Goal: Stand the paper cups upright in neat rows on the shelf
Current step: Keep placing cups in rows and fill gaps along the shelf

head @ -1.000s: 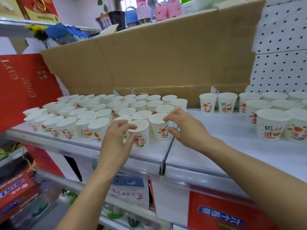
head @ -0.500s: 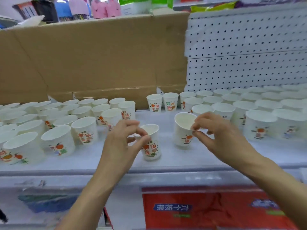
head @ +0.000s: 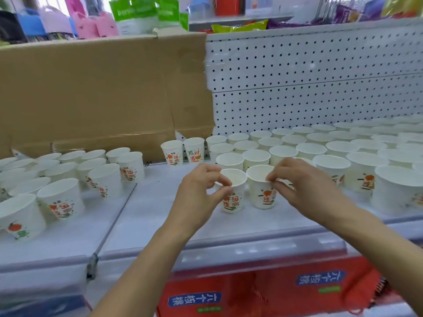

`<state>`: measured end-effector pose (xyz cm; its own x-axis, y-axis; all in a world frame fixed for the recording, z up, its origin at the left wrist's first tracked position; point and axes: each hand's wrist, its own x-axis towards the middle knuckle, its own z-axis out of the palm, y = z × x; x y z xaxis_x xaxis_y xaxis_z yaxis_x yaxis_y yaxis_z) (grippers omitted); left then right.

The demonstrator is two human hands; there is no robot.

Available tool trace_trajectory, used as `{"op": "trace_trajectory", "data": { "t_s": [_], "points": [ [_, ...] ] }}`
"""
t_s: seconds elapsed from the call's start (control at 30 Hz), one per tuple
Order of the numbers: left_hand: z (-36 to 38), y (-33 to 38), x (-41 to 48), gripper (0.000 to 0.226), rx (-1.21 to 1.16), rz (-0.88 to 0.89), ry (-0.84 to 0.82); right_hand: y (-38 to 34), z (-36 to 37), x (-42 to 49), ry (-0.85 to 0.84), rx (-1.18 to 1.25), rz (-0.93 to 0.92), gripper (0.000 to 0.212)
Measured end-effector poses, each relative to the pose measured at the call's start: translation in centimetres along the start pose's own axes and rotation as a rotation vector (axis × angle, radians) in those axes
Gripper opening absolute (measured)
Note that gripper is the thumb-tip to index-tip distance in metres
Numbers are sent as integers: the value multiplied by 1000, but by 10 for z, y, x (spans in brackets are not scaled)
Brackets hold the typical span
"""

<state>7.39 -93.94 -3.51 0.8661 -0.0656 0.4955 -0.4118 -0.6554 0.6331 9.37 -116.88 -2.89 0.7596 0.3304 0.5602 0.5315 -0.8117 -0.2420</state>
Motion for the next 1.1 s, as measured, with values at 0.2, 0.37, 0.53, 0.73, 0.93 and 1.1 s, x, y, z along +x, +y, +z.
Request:
{"op": "trace_trajectory", "data": {
  "t_s": [0.2, 0.37, 0.53, 0.73, 0.93, 1.1],
  "points": [
    [4, 2, 3, 6, 90, -16, 20, 6, 0, 3, -10, -37, -26, 12],
    [9, 7, 5, 4, 134, -16, 59, 7, -2, 4, -3, -89, -44, 12],
    [14, 7, 8, 4, 154, -6, 61, 7, -3, 5, -22, -122, -22, 15],
    [15, 3, 7, 12, 215, 9, 70, 1, -6, 1, 8, -167, -19, 24],
    [-1, -2, -6, 47, 255, 98, 67, -35, 5, 10, 77, -105, -176, 39],
    [-51, -31, -48, 59, 317, 48, 187, -93, 36, 24, 134, 147, -301, 46]
  ]
}}
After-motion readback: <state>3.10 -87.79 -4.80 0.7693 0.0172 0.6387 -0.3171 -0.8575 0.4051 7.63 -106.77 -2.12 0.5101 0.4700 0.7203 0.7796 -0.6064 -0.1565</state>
